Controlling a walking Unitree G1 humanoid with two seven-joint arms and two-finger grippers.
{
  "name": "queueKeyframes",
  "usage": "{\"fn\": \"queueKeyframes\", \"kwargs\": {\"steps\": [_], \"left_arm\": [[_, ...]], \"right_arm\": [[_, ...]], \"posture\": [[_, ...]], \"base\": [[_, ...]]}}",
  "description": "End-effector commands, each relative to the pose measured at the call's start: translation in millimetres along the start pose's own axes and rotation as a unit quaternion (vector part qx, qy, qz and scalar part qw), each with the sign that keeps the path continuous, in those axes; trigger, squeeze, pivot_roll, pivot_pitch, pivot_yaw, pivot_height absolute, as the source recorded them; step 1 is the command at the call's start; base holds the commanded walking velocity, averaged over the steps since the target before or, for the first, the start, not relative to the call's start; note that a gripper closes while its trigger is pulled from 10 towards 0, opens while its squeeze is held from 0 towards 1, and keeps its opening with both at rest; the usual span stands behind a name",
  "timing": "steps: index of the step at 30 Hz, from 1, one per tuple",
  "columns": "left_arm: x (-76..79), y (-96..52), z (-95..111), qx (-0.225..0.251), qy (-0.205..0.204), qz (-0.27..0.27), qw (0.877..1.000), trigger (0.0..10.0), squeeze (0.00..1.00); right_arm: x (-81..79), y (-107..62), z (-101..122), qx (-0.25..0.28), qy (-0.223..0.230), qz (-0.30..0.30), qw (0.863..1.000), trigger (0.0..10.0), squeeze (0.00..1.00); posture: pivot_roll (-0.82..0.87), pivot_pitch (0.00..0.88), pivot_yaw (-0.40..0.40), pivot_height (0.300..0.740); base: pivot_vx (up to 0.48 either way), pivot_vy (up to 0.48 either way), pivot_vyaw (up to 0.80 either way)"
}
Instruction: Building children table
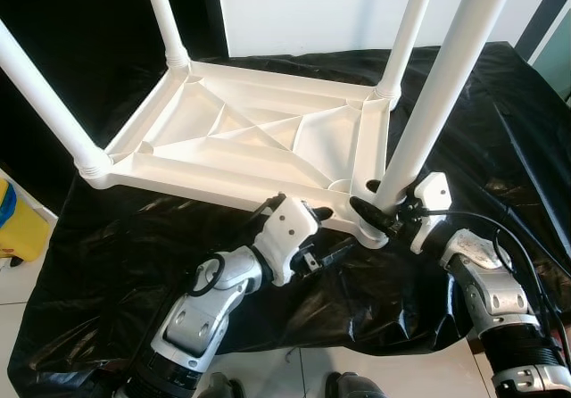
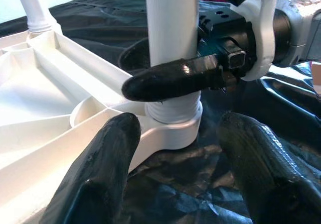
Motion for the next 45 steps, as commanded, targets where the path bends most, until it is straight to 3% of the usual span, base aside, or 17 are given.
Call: {"fn": "queueKeyframes", "kwargs": {"steps": [1,8,12,13,15,18,22,29,36,37,38,39,40,45], "left_arm": [[4.3,0.8,-6,-0.009,-0.001,-0.015,1.0,10.0,0.0],[3.9,1.8,-7,-0.007,-0.002,-0.009,1.0,10.0,0.0],[3.4,3.4,-8,-0.005,-0.008,0.0,1.0,10.0,0.0],[3.4,3.4,-8,-0.005,-0.008,0.0,1.0,10.0,0.0],[3.8,4.3,-10,-0.004,-0.011,0.003,1.0,10.0,0.0],[4.0,4.6,-11,-0.005,-0.009,0.005,1.0,10.0,0.0],[3.9,4.6,-11,-0.004,-0.01,0.004,1.0,10.0,0.0],[3.4,3.8,-11,-0.005,-0.007,0.002,1.0,10.0,0.0],[2.7,3.1,-12,-0.007,-0.004,-0.001,1.0,10.0,0.0],[2.4,3.2,-12,-0.007,-0.003,0.0,1.0,10.0,0.0],[2.4,3.2,-12,-0.007,-0.003,0.0,1.0,10.0,0.0],[2.1,3.5,-12,-0.007,-0.002,0.001,1.0,10.0,0.0],[1.8,4.1,-12,-0.006,-0.002,0.001,1.0,10.0,0.0],[2.3,5.6,-11,-0.003,-0.002,0.001,1.0,10.0,0.0]], "right_arm": [[-5.4,-0.6,-3,-0.007,0.012,-0.013,1.0,10.0,0.0],[-11.6,0.1,2,-0.003,0.028,-0.075,0.997,10.0,0.0],[-24.8,0.0,4,-0.018,0.034,-0.169,0.985,10.0,0.0],[-24.8,0.0,4,-0.018,0.034,-0.169,0.985,10.0,0.0],[-33.7,-1.5,3,-0.049,0.036,-0.253,0.966,10.0,0.0],[-37.7,-3.3,-3,-0.081,0.055,-0.33,0.939,10.0,0.0],[-41.4,-1.2,-4,-0.09,0.072,-0.351,0.929,10.0,0.0],[-46.9,2.2,2,-0.08,0.074,-0.347,0.932,10.0,0.0],[-47.9,-0.5,3,-0.092,0.059,-0.361,0.926,10.0,0.0],[-46.5,-1.3,2,-0.094,0.058,-0.363,0.925,10.0,0.08],[-46.5,-1.3,2,-0.094,0.058,-0.363,0.925,10.0,0.08],[-45.0,-1.8,2,-0.095,0.058,-0.363,0.925,10.0,0.22],[-41.7,-2.7,3,-0.092,0.053,-0.365,0.925,10.0,1.0],[-35.2,-4.3,6,-0.08,0.048,-0.359,0.929,10.0,1.0]], "posture": [[-0.11,0.12,0.004,0.74],[-0.11,0.122,-0.005,0.74],[-0.12,0.122,-0.023,0.74],[-0.12,0.122,-0.023,0.74],[-0.12,0.116,-0.031,0.74],[-0.12,0.112,-0.03,0.74],[-0.12,0.107,-0.021,0.74],[-0.12,0.1,-0.012,0.74],[-0.12,0.091,-0.012,0.74],[-0.12,0.089,-0.013,0.74],[-0.12,0.089,-0.013,0.74],[-0.12,0.089,-0.013,0.74],[-0.12,0.085,-0.015,0.74],[-0.13,0.079,-0.015,0.74]], "base": [[0.0,0.0,0.0],[0.0,0.0,0.0],[0.0,0.0,0.0],[0.0,0.0,0.0],[0.0,0.0,0.0],[0.0,0.0,0.0],[0.0,0.0,0.0],[0.0,0.0,0.0],[0.0,0.0,0.0],[0.0,0.0,0.0],[0.0,0.0,0.0],[0.0,0.0,0.0],[0.0,0.0,0.0],[0.0,0.0,0.0]]}}
Point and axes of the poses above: a point about 5 cm out from each wrist's last joint towards the gripper, its own y axis pointing out of the wrist towards the gripper, its own z axis along the axis of the wrist's last joint, x = y × z, the point moved 2 cm from there along y, pointing out of the wrist towards the gripper, and after that the axes turned 10 degrees about -y, right-handed, at the moved point
